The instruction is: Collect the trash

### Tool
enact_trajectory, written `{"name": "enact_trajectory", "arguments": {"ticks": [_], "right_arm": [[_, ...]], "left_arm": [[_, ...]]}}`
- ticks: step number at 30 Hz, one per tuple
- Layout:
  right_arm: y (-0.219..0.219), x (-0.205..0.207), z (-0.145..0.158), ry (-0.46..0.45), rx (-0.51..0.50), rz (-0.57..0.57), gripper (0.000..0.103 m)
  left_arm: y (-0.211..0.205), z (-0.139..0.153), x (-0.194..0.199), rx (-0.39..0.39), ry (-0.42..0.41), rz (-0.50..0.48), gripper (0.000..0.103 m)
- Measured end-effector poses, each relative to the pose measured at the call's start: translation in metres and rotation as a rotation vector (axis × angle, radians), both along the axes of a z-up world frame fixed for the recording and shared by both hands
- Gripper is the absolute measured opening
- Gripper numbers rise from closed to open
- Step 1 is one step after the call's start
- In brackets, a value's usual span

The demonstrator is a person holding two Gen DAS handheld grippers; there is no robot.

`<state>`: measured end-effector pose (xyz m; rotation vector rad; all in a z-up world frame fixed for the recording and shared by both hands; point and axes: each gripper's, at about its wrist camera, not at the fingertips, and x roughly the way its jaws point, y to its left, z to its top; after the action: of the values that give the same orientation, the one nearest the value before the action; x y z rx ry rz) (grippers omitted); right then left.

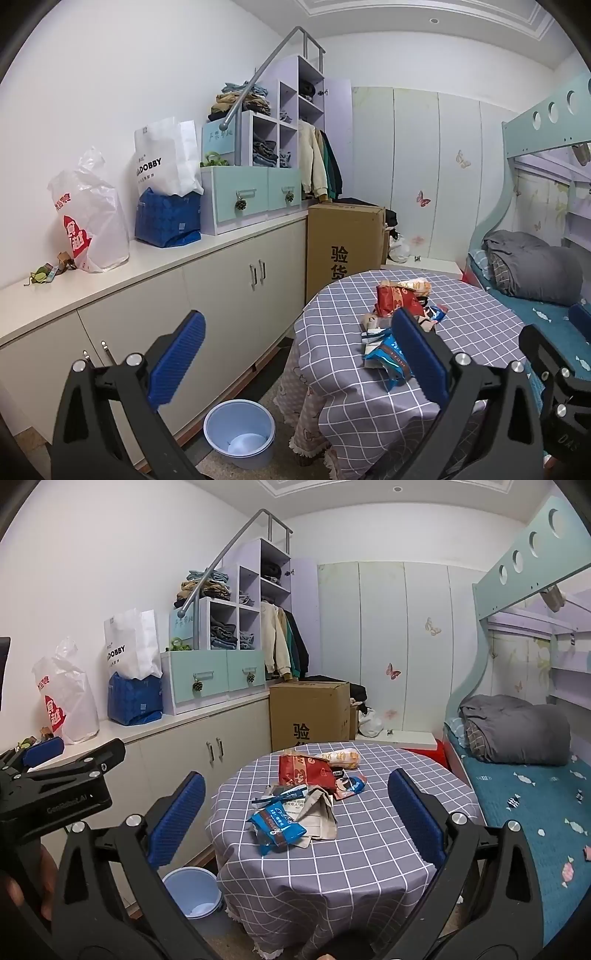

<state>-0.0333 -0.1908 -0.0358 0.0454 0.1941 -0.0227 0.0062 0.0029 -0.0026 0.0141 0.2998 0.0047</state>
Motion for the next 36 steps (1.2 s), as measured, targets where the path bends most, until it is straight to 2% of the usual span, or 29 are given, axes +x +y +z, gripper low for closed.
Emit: {"name": "enact_trajectory", "arguments": {"ticks": [36], "right_arm": [[-0.0008,-0.0015,-0.0060,0.021,0.012,0.002,0.097]], "left_arm": [[-0.0039,-0.0065,0.0014,0.019,0.017,0.004,0.099]]}}
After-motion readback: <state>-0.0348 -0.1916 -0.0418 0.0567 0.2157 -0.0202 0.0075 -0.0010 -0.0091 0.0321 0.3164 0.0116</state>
